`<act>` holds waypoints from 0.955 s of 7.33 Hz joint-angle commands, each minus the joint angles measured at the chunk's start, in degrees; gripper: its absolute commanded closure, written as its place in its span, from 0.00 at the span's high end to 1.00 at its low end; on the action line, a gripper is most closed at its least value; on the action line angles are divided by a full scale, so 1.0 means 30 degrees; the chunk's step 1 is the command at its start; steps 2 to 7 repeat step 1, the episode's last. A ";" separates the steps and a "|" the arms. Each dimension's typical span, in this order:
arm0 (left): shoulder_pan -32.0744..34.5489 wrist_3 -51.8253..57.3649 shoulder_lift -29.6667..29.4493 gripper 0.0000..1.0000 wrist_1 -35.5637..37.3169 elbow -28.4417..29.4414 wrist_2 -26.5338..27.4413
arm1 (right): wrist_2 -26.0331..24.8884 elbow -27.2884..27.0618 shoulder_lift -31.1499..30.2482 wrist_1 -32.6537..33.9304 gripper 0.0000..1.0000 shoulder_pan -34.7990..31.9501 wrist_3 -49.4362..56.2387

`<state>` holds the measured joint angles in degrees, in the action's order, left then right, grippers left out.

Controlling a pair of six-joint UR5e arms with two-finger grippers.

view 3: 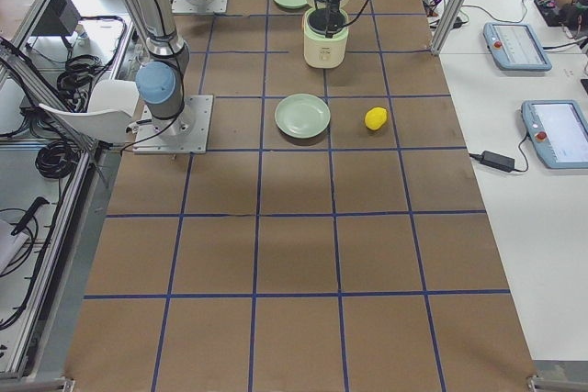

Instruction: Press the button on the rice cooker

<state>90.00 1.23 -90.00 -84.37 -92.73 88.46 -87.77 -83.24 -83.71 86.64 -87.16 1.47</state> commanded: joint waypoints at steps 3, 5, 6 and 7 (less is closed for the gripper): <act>0.0000 0.0000 0.0000 1.00 0.0000 0.0000 -0.0013 | 0.0165 -0.0288 0.0014 0.0182 1.00 -0.0010 -0.0023; 0.0000 0.0000 0.0000 1.00 0.0000 0.0000 -0.0013 | 0.0165 -0.0288 0.0014 0.0182 1.00 -0.0010 -0.0023; 0.0000 0.0000 0.0000 1.00 0.0000 0.0000 -0.0013 | 0.0165 -0.0288 0.0014 0.0182 1.00 -0.0010 -0.0023; 0.0000 0.0000 0.0000 1.00 0.0000 0.0000 -0.0013 | 0.0165 -0.0288 0.0014 0.0182 1.00 -0.0010 -0.0023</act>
